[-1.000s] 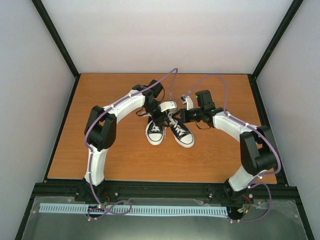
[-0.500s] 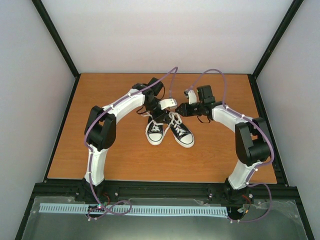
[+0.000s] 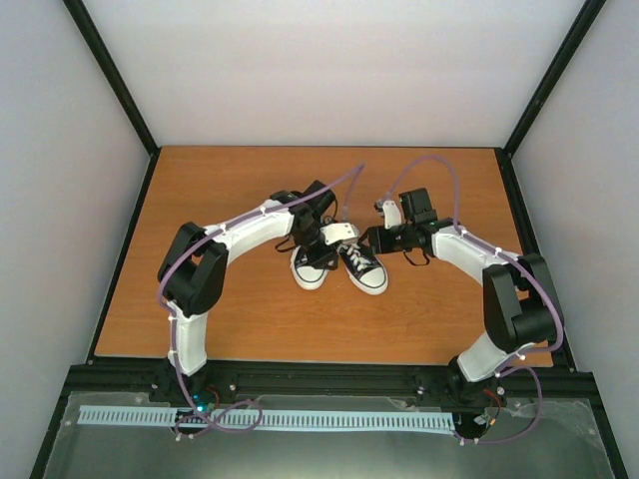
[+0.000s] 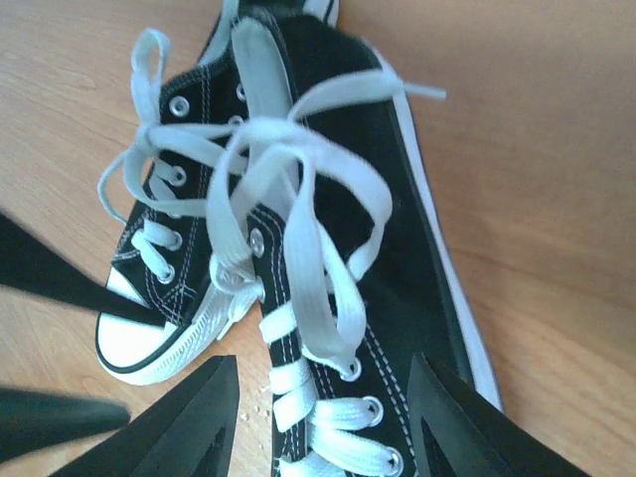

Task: Tie the shoes
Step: Tie the shoelace on the shoe.

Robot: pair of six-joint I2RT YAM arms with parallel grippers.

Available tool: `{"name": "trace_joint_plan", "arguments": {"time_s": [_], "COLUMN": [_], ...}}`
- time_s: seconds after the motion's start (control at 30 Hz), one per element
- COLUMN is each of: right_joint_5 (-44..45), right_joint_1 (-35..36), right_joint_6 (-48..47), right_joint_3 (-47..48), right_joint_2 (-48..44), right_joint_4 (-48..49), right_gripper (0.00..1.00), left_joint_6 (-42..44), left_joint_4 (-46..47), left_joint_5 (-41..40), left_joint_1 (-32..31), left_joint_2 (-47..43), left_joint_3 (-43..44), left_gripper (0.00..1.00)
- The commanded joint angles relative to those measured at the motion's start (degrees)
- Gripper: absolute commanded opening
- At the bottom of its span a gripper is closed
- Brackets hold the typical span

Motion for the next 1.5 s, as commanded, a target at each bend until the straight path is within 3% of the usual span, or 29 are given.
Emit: {"name": "trace_joint_plan", "arguments": {"time_s": [0.0,0.13,0.37,0.63,0.83,1.27,1.4,1.47], "right_joint_5": [-0.04,-0.78,-0.75,2.12,4.48,3.35,9.02,9.80], "right_joint_1": [1.36,1.60,1.60,1.60,1.01,-2.33,-3.05,-3.01], "right_joint_6": [2.63,2.76,2.65,0.00,-3.78,-6.46,-5.48,-5.37], "right_joint_3": [-1.98,-2.33,-2.08,-2.63,-2.97,-3.49,-4.06,-4.02], "right_joint_2": [1.21,2.55,5.19,3.44,-2.02,-10.56,-9.18,-7.38], "right_joint_4": [3.65,5.73,7.06,7.26,-0.43,-11.91,-11.69,-12.19], "right_gripper": [0.49,0.48,0.41,0.03,0.03,0.03,0.03,0.03], "left_joint_6": [-4.17,-5.18,-7.49,-5.74,-5.07,-4.68,-5.74,-5.93], "left_joint_4": [5.35,6.68,7.90,9.69,10.85,10.30,8.38,8.40], "left_joint_5": [4.44,4.12,-4.05,-10.35,-13.22,-10.83,-5.78,-5.51], "left_joint_1": [-1.88,-3.02,-3.02,-2.96,-1.37,-0.23,-0.31,-0.32], "left_joint_2": [-2.67,-0.22,3.61,4.21,3.51,4.87,7.45,8.43], "left_joint_3": [-2.34,-3.01,-1.51,-2.52,-3.20,-3.23,-0.99,-0.26], "left_gripper": [0.41,0.41,0.37,0.37,0.37,0.53,0.51,0.41]}}
